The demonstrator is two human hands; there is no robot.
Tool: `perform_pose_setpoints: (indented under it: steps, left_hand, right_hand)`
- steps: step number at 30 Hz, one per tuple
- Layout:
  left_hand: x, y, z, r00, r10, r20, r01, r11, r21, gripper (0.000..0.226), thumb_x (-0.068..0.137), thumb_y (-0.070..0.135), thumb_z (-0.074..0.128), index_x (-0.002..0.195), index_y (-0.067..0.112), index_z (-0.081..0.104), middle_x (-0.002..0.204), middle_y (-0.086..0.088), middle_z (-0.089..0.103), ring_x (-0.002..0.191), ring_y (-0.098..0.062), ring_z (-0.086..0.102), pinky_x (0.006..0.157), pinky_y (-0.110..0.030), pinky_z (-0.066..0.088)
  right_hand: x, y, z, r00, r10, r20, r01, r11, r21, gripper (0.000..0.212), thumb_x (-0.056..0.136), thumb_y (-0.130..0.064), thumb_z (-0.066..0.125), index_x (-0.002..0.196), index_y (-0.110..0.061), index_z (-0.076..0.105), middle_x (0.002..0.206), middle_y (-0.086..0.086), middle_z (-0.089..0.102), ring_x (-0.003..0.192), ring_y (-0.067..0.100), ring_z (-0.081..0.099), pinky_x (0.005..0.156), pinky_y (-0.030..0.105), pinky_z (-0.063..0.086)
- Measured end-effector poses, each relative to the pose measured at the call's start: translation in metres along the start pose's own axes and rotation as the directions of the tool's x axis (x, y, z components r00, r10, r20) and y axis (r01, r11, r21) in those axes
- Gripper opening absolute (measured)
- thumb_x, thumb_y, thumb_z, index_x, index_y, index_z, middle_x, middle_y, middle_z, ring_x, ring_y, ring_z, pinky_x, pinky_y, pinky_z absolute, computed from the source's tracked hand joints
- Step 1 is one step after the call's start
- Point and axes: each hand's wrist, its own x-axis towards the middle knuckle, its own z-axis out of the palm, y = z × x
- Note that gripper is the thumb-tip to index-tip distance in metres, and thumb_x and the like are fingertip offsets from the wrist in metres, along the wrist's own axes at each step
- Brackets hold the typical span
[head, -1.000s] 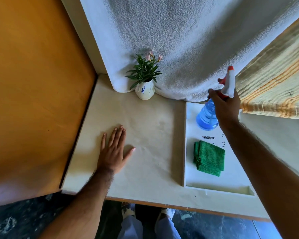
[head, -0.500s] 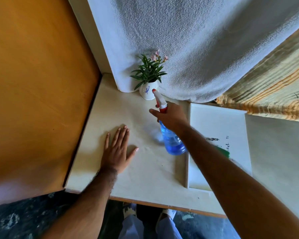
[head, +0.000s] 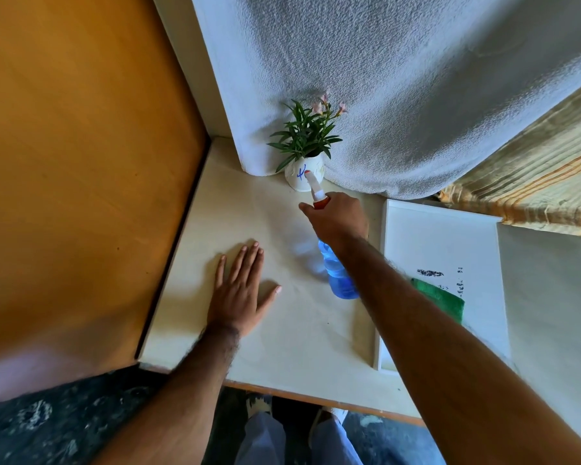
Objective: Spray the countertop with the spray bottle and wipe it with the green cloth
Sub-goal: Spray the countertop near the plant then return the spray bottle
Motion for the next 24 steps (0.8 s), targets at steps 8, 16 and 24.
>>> perform_pose_setpoints:
  steps: [8,16,24]
  left_hand:
    - [0.001,0.001,-0.004,1.000,-0.002,-0.005,0.002,1.000,0.003,0.083,0.099,0.064,0.046,0.162,0.011,0.036,0.171,-0.006,0.033,0.158,-0.023,0.033,0.125,-0.059,0.033]
    - [0.002,-0.001,-0.006,0.999,-0.003,0.036,0.003,1.000,-0.011,0.084,0.099,0.066,0.042,0.163,0.012,0.033,0.172,-0.006,0.031,0.158,-0.025,0.032,0.126,-0.060,0.031]
    - [0.000,-0.004,0.000,0.998,0.002,0.058,-0.001,1.000,-0.021,0.085,0.099,0.067,0.036,0.165,0.013,0.028,0.174,-0.006,0.027,0.159,-0.024,0.030,0.127,-0.060,0.027]
  right_hand:
    - [0.002,0.004,-0.002,0.999,0.015,0.034,-0.015,1.000,0.001,0.036,0.077,-0.061,0.064,0.073,-0.026,0.063,0.083,0.000,0.077,0.085,0.026,0.071,0.071,0.030,0.051]
    - [-0.018,0.018,-0.026,0.997,-0.023,-0.067,0.038,0.970,0.238,0.023,0.073,-0.028,0.058,0.092,-0.019,0.069,0.078,0.009,0.076,0.080,0.029,0.073,0.077,0.039,0.061]
    - [-0.012,0.037,-0.102,0.868,-0.143,-0.476,0.404,0.762,0.507,0.021,0.078,-0.018,0.068,0.096,-0.028,0.073,0.077,-0.010,0.077,0.067,0.013,0.075,0.064,0.023,0.058]
